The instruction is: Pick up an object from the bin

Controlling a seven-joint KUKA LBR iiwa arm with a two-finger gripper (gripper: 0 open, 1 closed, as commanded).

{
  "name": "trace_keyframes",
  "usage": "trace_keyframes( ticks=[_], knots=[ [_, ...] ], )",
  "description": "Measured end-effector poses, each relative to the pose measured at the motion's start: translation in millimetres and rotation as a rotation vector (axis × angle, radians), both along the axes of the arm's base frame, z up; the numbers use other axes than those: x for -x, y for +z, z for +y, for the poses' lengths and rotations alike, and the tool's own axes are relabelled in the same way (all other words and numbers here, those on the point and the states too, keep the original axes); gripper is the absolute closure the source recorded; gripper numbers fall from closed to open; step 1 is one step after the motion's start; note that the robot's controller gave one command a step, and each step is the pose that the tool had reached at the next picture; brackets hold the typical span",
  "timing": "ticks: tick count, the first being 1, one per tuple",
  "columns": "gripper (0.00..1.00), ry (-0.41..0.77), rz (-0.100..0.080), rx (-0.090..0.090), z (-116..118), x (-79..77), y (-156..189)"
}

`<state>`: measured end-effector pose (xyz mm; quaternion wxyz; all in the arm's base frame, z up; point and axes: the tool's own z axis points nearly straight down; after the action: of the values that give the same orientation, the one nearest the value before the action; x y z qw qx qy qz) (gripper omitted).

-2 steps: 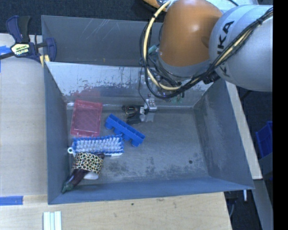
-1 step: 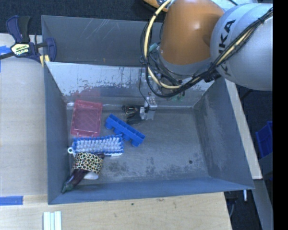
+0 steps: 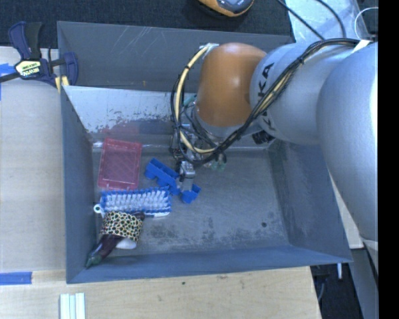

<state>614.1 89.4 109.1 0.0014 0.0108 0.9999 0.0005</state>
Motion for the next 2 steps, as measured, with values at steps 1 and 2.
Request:
trace_keyframes(
  ticks=[1,2],
  knots=[
    [0.0,-0.132,-0.002,-0.001,4.3,8.1,31.6],
    [0.0,-0.22,-0.001,-0.001,1.3,6.9,16.4]
  ],
)
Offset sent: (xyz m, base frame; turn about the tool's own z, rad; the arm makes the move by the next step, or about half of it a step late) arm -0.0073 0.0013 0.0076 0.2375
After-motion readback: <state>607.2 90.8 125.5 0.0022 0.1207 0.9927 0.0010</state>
